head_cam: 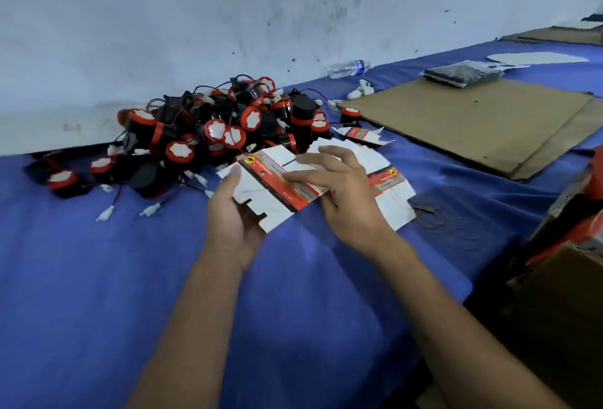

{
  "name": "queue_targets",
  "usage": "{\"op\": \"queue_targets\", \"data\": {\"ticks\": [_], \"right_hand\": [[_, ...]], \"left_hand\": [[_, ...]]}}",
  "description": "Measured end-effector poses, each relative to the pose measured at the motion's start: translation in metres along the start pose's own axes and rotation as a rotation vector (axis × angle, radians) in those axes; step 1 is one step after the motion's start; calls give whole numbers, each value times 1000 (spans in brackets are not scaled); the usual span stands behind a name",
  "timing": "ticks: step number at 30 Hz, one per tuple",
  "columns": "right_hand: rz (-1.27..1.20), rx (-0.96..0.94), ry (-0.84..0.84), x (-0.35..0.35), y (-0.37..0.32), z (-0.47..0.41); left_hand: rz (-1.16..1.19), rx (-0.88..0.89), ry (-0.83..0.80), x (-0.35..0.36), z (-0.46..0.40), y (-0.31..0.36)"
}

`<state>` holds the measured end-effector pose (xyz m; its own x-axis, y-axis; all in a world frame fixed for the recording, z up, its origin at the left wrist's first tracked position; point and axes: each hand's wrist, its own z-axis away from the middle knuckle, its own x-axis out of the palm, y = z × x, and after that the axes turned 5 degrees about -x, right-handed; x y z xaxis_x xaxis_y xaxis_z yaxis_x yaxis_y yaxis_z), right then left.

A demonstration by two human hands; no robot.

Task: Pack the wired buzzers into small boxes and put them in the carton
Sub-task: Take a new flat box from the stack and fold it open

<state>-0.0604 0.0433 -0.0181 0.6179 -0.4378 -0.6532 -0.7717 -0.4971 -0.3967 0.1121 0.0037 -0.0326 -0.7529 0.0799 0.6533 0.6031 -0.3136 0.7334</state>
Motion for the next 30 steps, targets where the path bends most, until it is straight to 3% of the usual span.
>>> {"op": "queue_targets", "data": {"ticks": [4,9,14,18,22,30], "right_hand": [[-147,-54,-274,63,-45,-23],[-183,-35,-312,148,-104,-39],[-325,-54,-300,189,-132,-34],[-439,32,-267,190,-124,-34],[-745,188,-196,187,-120,-35],[-900,125,-216,181,-123,-39]], "left_hand": [[-259,210,204,-73,28,37],[-462,298,287,-144,66,72],[-583,396,445,-176,72,74],[-696,498,427,-180,73,75],[-770,524,384,-181,74,78],[-897,421,310,-185,81,88]]}}
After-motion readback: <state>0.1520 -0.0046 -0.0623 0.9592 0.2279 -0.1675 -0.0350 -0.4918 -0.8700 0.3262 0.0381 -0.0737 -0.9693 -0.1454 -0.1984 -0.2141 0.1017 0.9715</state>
